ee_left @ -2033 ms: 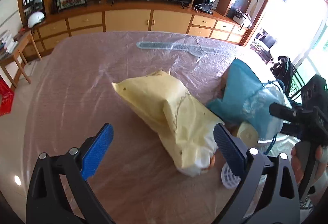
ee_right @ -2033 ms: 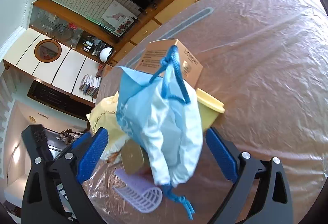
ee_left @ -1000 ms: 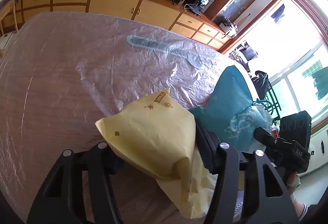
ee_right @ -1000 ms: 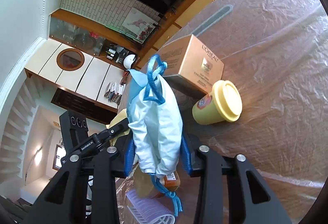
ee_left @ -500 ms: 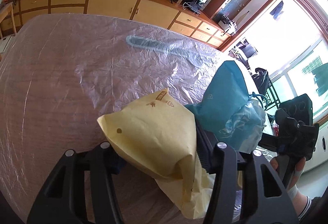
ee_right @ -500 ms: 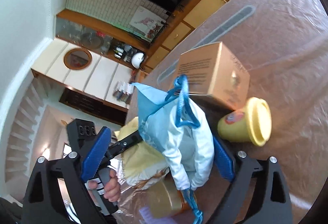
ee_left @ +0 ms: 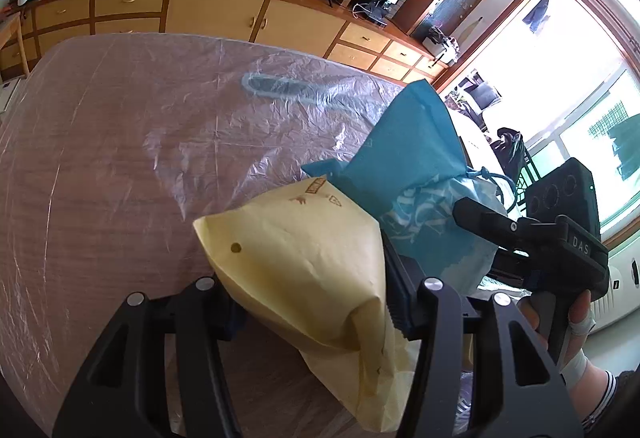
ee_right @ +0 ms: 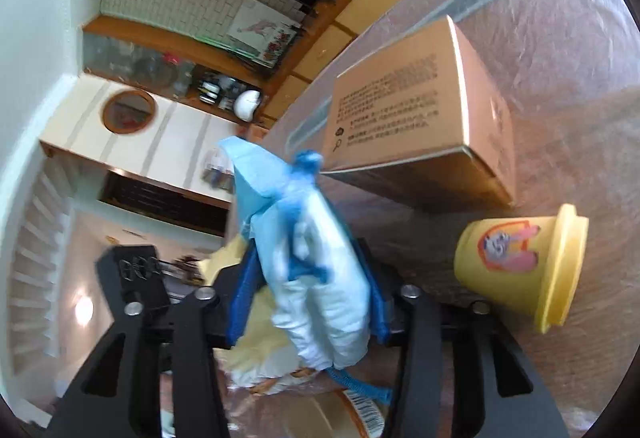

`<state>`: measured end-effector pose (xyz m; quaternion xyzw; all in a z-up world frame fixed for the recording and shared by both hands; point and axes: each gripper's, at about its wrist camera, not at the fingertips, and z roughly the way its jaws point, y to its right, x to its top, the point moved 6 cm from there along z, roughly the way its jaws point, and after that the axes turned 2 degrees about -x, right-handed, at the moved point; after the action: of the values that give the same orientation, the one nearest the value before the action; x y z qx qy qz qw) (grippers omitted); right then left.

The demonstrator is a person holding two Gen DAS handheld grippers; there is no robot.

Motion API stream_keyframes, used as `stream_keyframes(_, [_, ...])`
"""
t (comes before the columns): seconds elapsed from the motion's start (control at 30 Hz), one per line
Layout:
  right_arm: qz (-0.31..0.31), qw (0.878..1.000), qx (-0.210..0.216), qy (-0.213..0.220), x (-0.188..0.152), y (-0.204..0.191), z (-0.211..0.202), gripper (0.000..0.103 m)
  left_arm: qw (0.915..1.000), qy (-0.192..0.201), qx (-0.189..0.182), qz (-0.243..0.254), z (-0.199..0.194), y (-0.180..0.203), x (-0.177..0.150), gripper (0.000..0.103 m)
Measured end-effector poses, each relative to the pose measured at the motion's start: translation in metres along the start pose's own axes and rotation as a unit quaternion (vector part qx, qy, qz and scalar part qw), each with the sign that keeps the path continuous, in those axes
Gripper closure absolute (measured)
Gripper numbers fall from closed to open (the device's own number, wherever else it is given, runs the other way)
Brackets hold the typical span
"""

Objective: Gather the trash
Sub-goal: 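Grasp the yellow paper bag with the left tool while the right tool grasps the blue cloth bag, then lift and carry the paper bag and cloth bag over the black bin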

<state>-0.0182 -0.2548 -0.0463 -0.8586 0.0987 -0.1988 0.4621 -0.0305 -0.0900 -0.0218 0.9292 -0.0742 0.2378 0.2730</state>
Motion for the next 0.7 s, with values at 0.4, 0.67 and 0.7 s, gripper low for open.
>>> stream_keyframes(0.4, [0.012,0.998,0.045,0.031,0.000,-0.001,-0.025,0.075,0.9997,0.004,-0.013,-0.020,-0.002,-0.011,0.000,0.056])
stream_keyframes(0.67, [-0.007,0.998,0.044,0.054,0.004,-0.020,-0.051,0.075,0.9990,0.017,-0.015,-0.037,-0.014,-0.017,0.002,0.061])
stream_keyframes(0.7, [-0.008,0.997,0.044,0.057,0.004,-0.020,-0.054,0.075,0.9990,0.019,-0.016,-0.038,-0.016,-0.016,0.002,0.061])
